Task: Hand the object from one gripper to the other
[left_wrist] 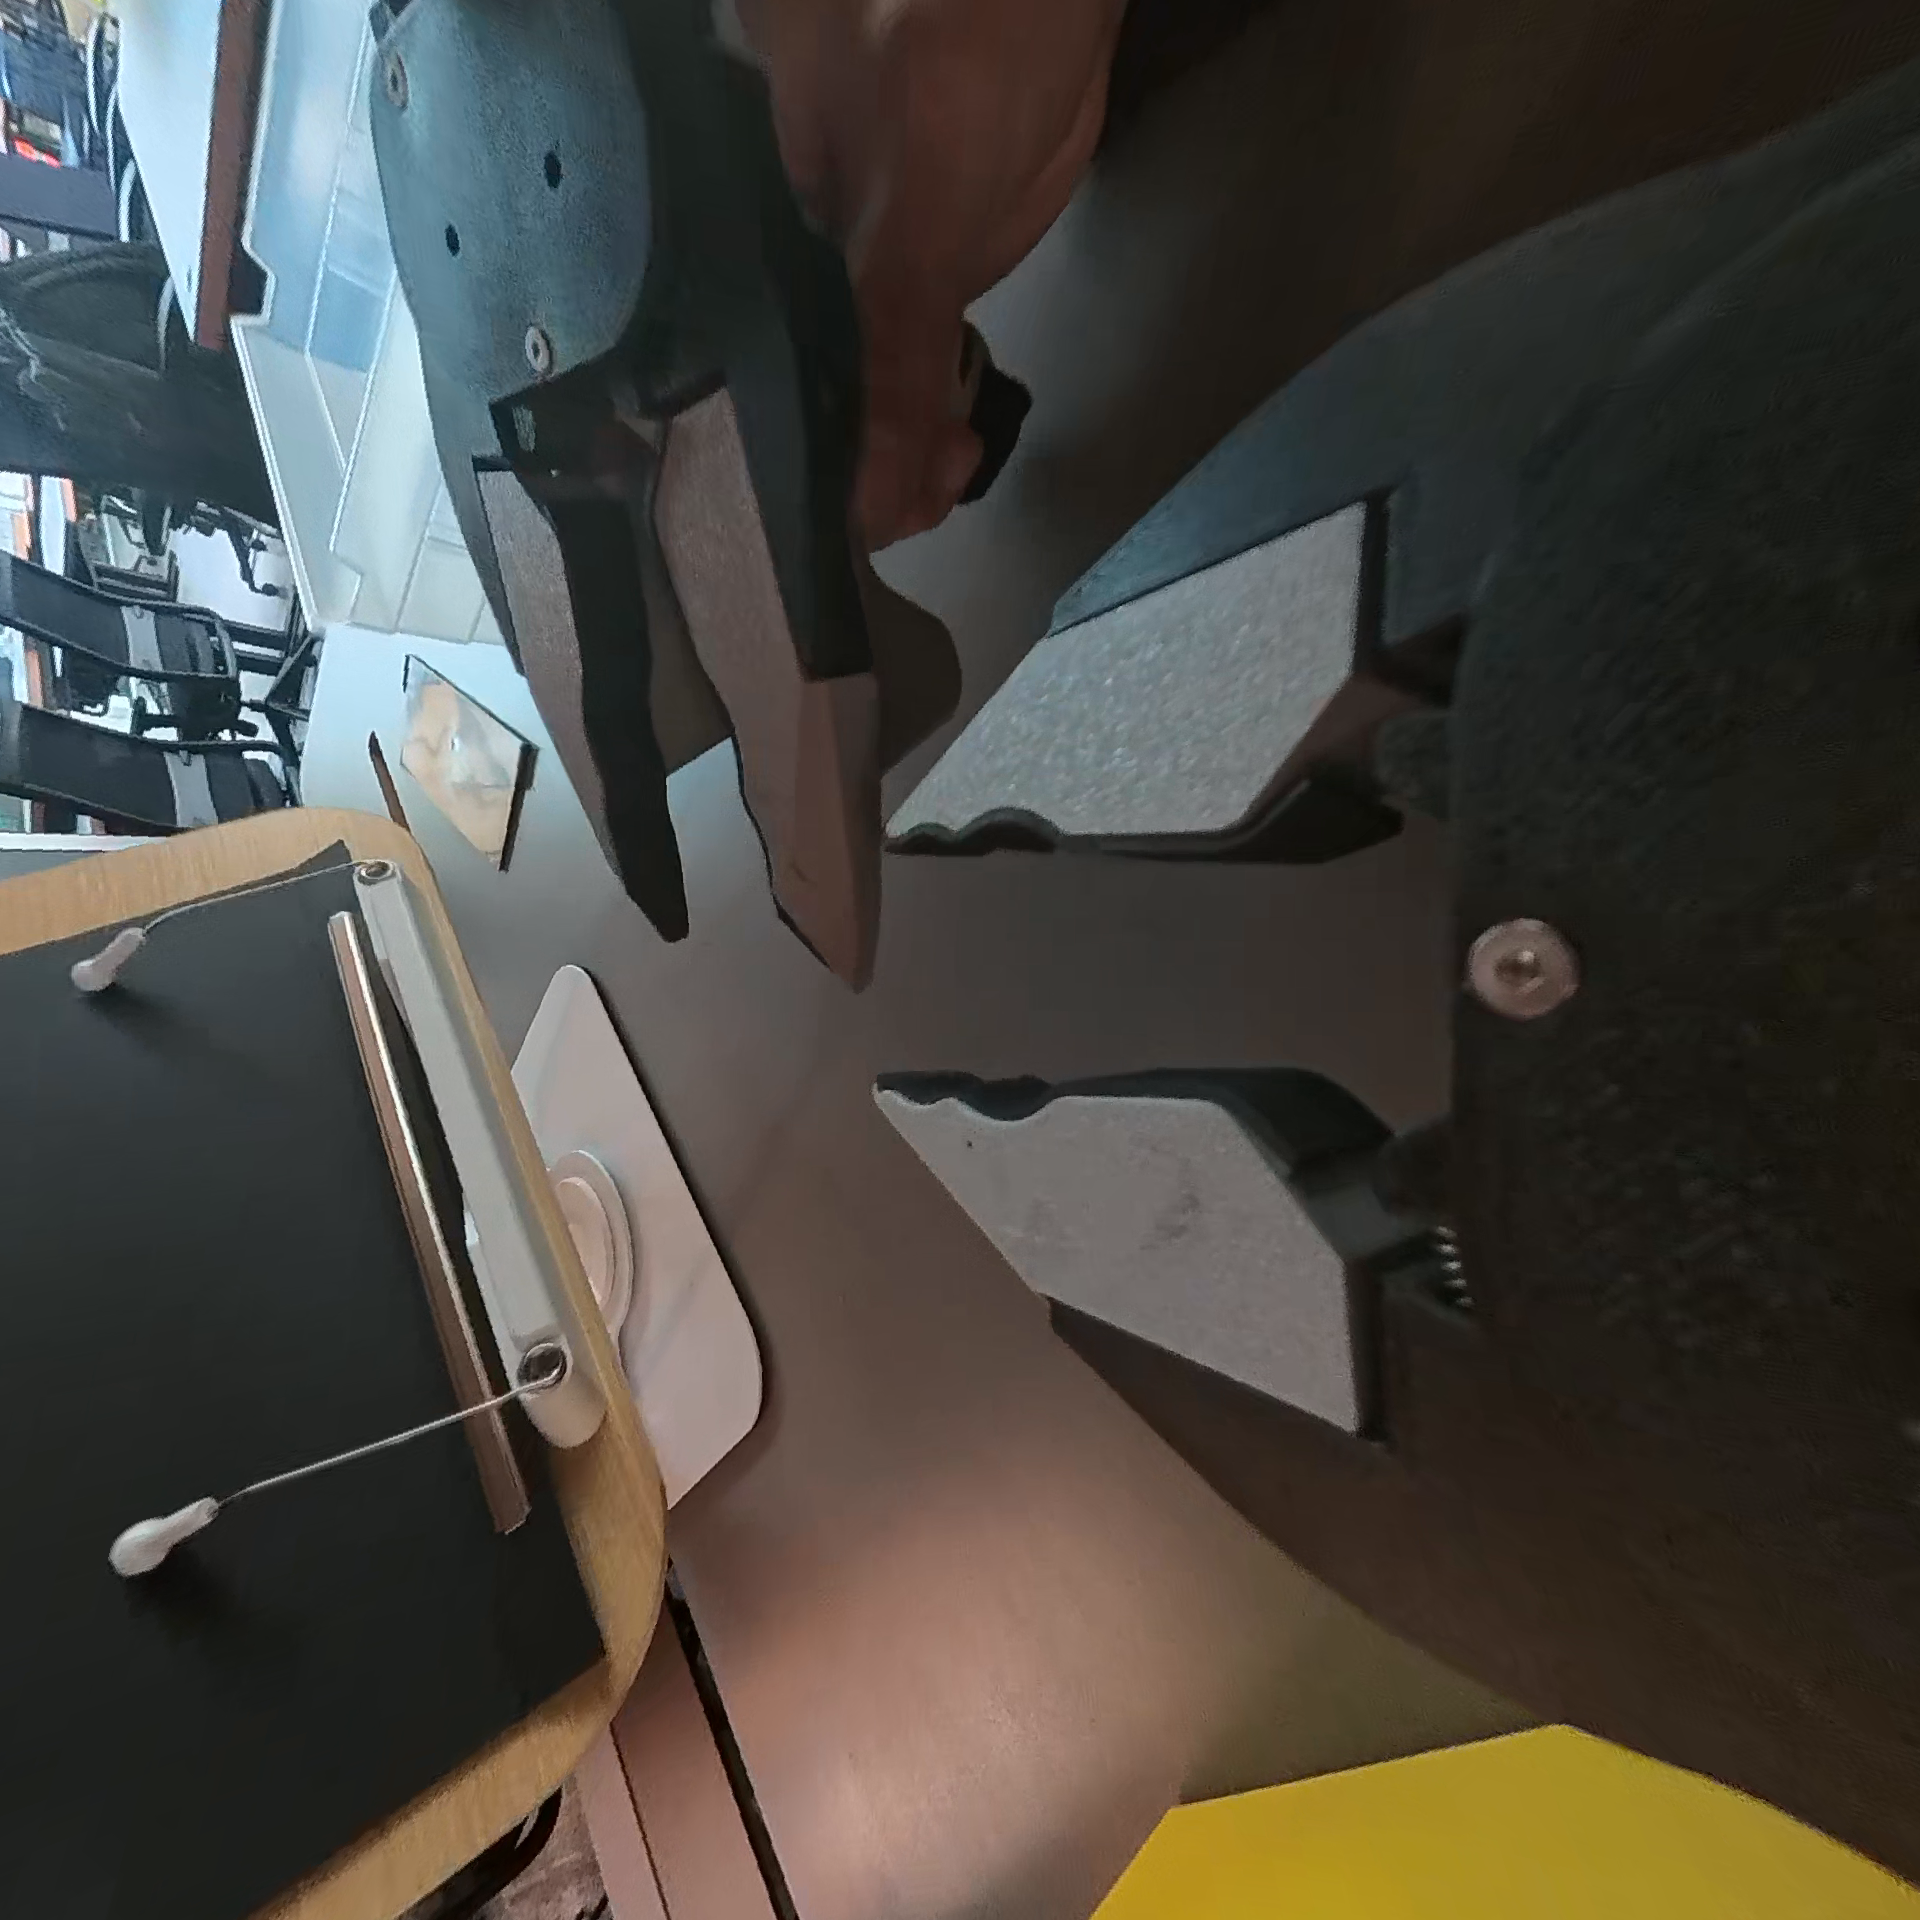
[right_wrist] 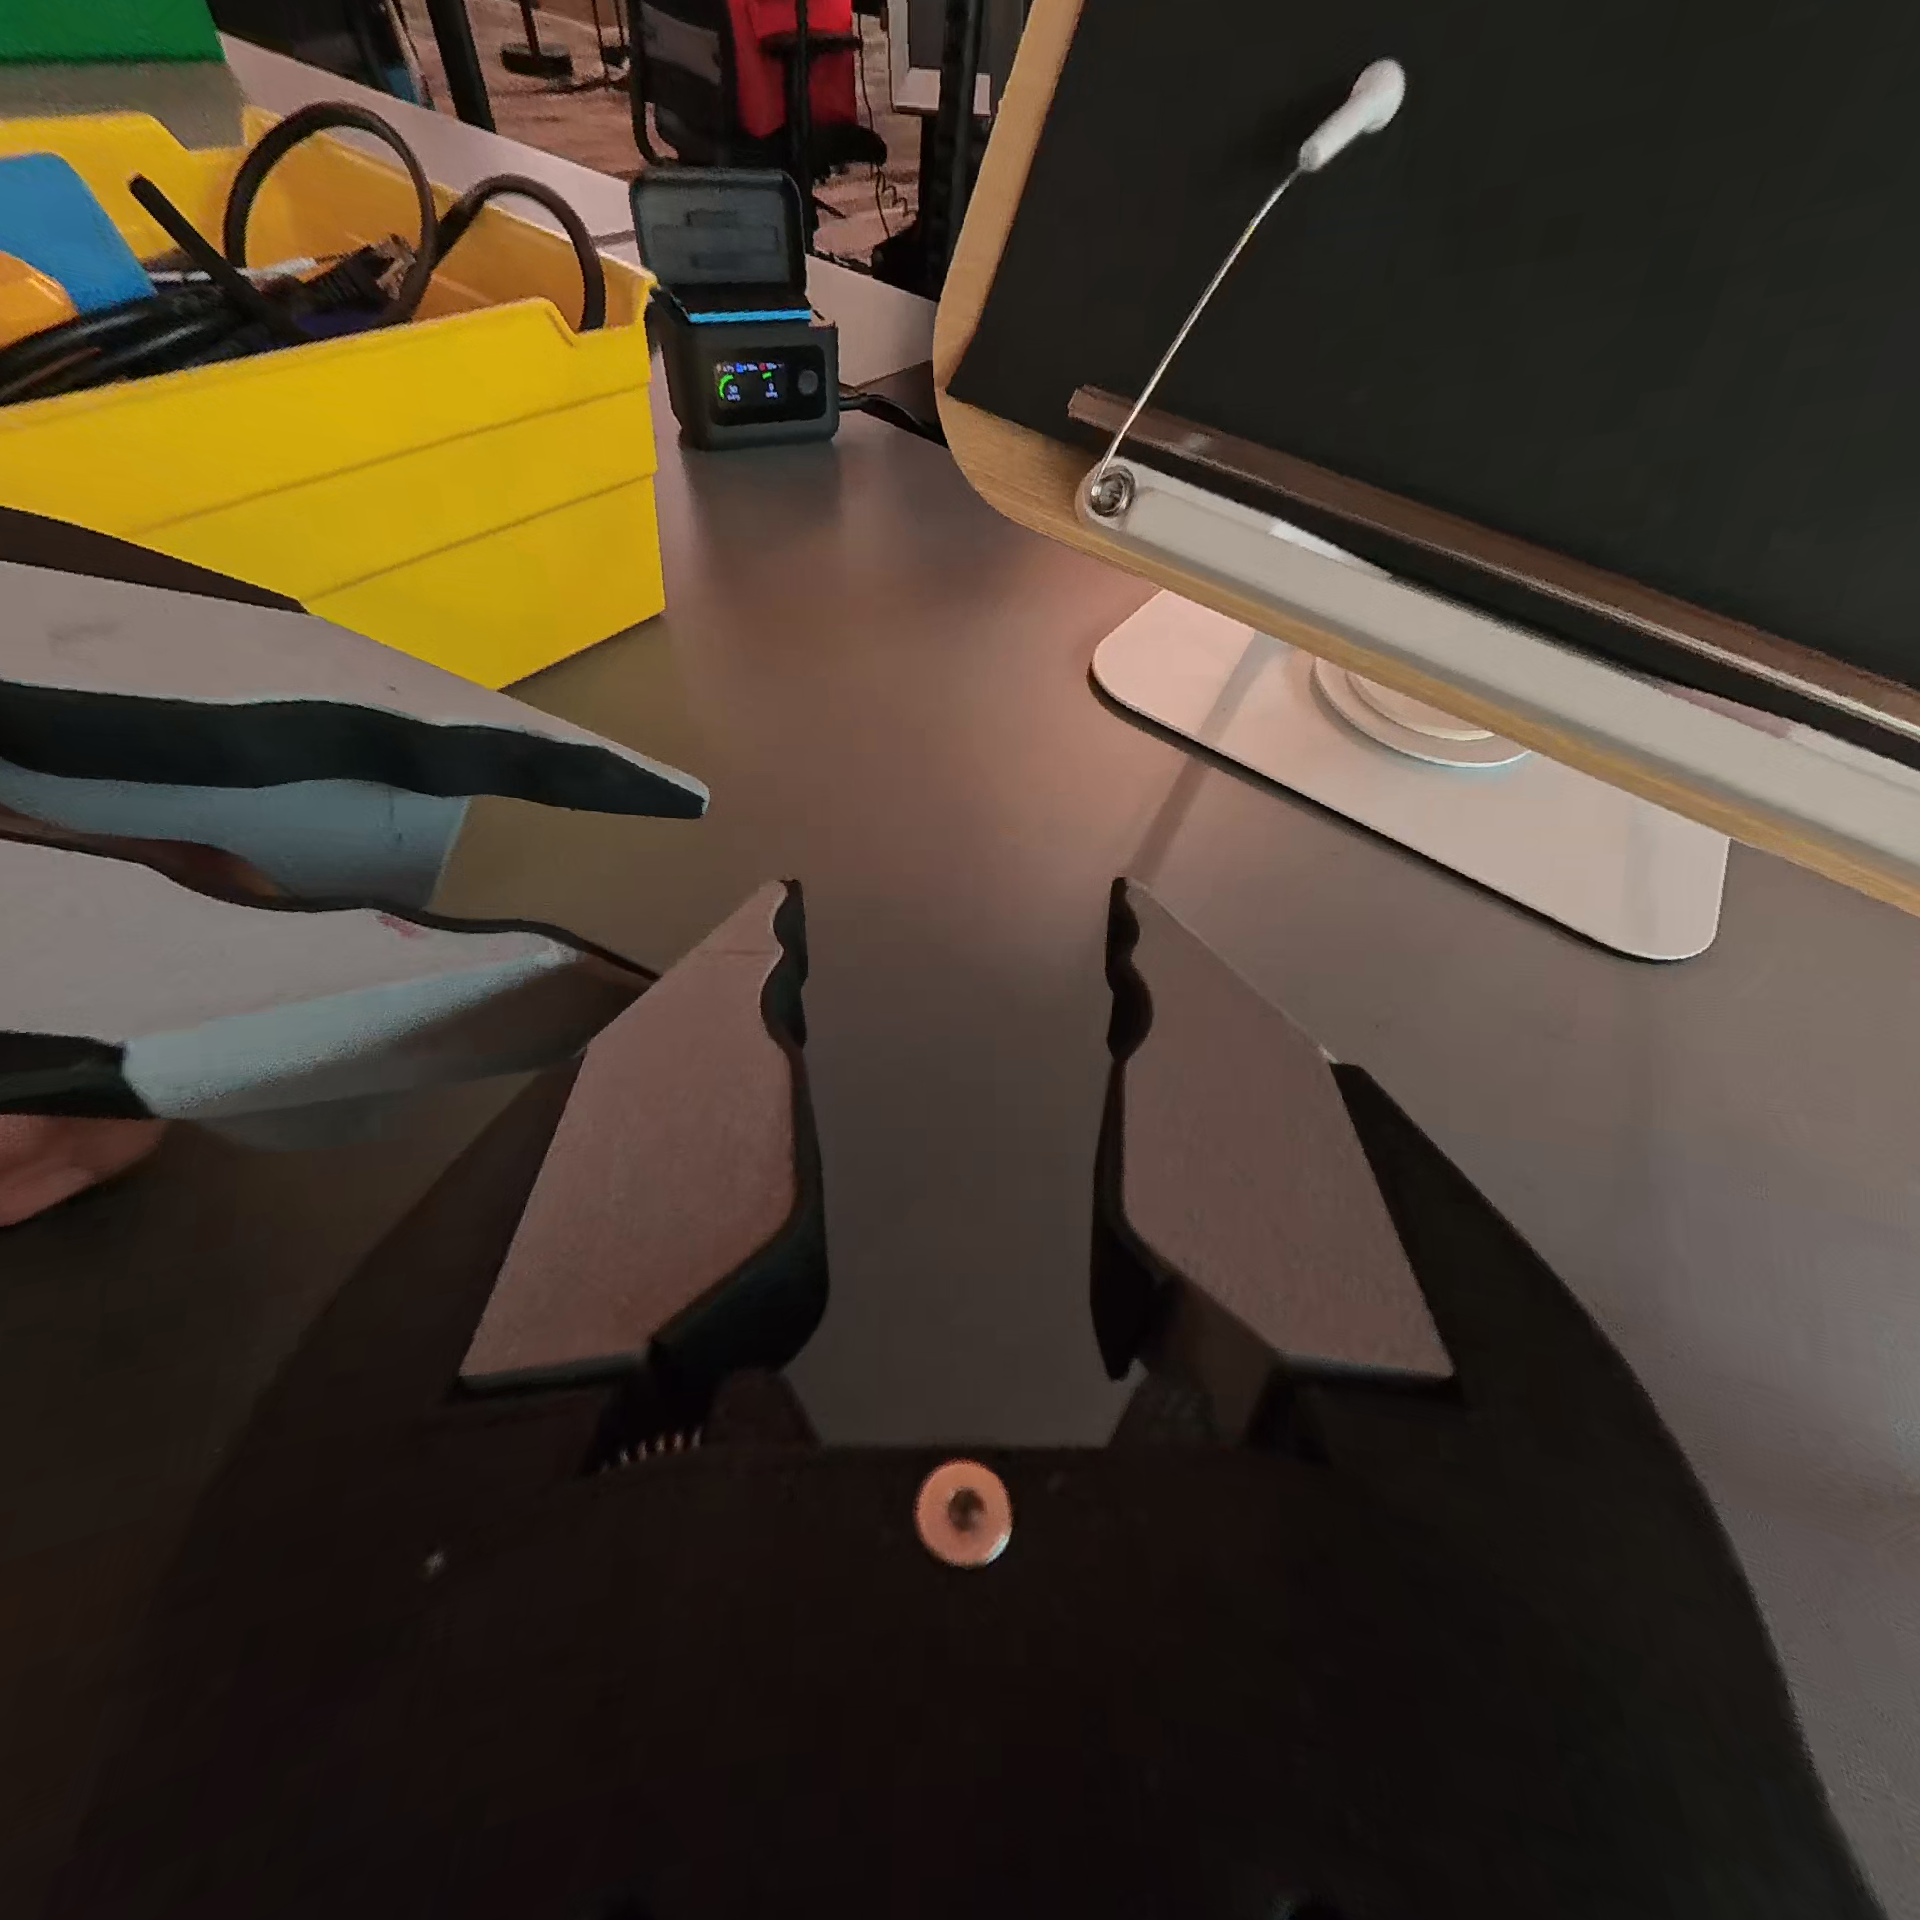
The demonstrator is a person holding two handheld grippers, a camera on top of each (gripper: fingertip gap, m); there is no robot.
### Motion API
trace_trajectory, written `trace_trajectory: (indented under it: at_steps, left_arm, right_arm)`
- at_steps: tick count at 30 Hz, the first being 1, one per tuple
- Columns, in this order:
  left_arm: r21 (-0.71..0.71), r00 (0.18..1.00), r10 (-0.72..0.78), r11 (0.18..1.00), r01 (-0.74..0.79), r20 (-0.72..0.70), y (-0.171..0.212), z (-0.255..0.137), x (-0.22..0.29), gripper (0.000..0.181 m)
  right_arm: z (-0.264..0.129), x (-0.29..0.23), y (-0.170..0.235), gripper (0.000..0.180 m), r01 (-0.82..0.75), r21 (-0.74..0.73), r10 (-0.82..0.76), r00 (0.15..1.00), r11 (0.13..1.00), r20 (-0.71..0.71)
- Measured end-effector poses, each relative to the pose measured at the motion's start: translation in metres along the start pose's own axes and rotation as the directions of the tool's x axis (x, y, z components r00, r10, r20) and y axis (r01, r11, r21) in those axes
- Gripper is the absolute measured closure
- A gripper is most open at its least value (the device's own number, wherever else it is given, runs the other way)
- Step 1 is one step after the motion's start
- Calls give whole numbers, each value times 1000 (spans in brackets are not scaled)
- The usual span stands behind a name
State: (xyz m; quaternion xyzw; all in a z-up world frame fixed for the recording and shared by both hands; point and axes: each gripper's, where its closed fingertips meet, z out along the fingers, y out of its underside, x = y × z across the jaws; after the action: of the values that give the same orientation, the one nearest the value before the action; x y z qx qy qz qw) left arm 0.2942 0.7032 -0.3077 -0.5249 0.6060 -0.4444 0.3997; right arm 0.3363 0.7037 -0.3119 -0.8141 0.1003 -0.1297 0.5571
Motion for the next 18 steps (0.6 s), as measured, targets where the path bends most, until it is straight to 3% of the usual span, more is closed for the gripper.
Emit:
trace_trajectory:
  at_steps: [6, 13, 18]
  left_arm:
    - [4, 996, -89, 996, 89, -9, 0, -1, -7, 139]
    - [-41, 999, -32, 999, 31, -8, 5, 4, 1, 139]
    - [-73, 999, 23, 997, -26, -34, 10, 1, 21, 140]
  right_arm:
    - [2, 1, 6, 122, -72, -36, 73, 997, 997, 33]
    - [1, -5, 6, 122, -157, -21, 159, 984, 987, 87]
    - [-1, 2, 8, 123, -112, -20, 113, 992, 994, 48]
